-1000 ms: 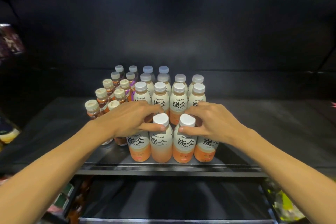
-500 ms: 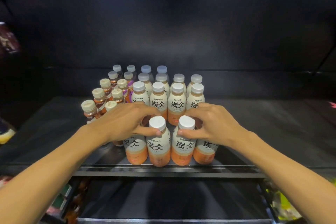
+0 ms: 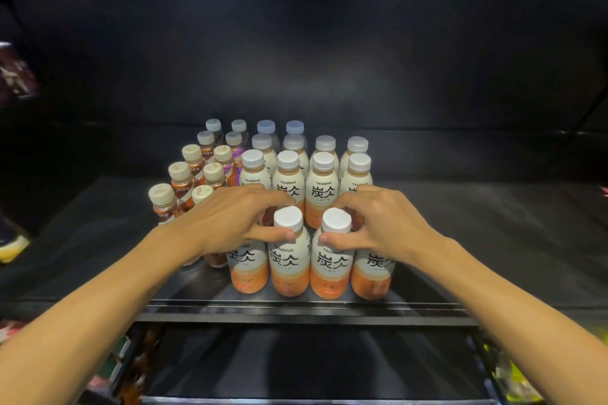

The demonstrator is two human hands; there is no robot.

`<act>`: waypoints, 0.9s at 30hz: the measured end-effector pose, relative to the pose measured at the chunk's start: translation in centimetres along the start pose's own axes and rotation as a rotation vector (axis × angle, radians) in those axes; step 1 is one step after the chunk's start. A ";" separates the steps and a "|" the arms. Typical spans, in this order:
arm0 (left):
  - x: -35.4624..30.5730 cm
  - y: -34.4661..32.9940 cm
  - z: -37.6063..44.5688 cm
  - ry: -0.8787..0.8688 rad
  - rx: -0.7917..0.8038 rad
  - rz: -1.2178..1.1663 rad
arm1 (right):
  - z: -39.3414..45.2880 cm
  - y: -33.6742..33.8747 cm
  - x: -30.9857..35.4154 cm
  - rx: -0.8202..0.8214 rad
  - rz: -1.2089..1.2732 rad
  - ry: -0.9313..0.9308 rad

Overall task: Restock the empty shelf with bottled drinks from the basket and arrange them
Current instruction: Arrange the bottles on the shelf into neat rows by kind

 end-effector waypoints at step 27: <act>1.6 -0.6 -2.5 0.180 -0.041 -0.141 | -3.5 3.4 -2.7 0.302 0.404 -0.376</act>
Point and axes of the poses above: each hand's wrist, its own z-axis towards the middle knuckle, its own y-axis out of the back of the hand, x = y × z, the point moved 2 cm from there along z, towards the middle knuckle, and after that the axes turned 7 degrees about z, right-handed, at the moved point
